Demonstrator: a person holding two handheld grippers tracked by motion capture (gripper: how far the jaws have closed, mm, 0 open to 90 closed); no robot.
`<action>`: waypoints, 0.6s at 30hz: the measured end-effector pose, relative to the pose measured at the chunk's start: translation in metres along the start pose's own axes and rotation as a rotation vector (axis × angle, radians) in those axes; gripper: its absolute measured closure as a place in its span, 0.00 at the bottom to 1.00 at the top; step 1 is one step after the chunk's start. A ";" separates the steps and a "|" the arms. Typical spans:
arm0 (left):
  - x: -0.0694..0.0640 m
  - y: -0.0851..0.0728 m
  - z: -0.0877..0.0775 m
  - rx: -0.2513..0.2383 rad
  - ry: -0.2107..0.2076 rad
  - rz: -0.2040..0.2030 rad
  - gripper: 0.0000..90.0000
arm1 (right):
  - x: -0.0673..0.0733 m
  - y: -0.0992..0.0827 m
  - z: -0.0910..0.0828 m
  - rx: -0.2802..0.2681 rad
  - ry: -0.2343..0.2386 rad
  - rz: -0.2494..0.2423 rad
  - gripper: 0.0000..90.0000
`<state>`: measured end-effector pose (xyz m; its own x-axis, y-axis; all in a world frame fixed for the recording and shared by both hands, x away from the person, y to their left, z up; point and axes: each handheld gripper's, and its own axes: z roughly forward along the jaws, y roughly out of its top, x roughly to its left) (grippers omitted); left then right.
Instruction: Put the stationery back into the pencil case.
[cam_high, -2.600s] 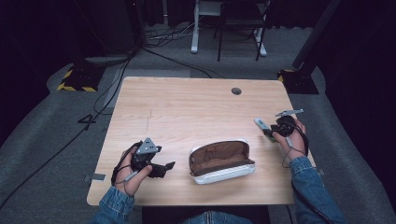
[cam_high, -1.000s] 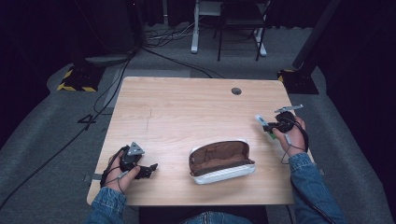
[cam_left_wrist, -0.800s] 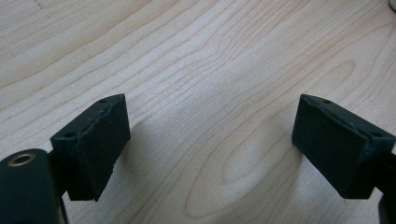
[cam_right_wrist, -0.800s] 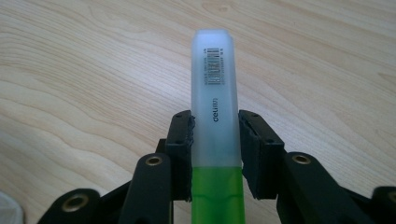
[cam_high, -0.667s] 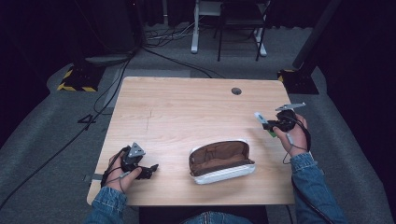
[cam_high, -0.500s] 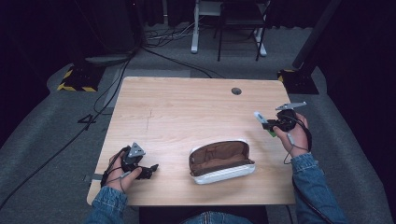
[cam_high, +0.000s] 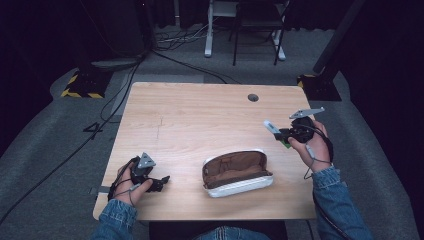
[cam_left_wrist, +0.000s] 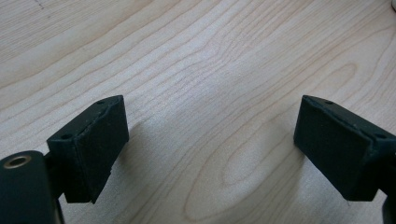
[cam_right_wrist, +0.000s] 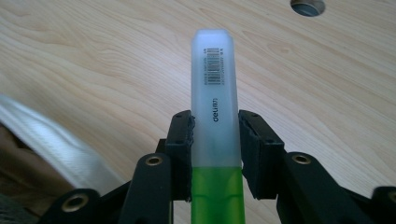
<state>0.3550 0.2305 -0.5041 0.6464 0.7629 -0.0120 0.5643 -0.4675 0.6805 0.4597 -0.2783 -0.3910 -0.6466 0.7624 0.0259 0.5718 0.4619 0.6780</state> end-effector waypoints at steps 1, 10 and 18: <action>0.000 0.000 0.000 0.000 0.000 0.000 0.11 | 0.002 0.001 -0.001 0.002 0.005 -0.004 0.74; 0.000 0.000 0.000 0.000 0.000 0.000 0.11 | 0.028 0.011 -0.011 -0.008 0.060 -0.068 0.74; -0.001 0.000 0.001 0.000 0.001 -0.004 0.11 | 0.045 0.016 -0.013 0.000 0.133 -0.107 0.74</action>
<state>0.3550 0.2295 -0.5043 0.6436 0.7652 -0.0138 0.5666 -0.4642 0.6808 0.4327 -0.2424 -0.3692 -0.7649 0.6421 0.0511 0.4964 0.5371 0.6819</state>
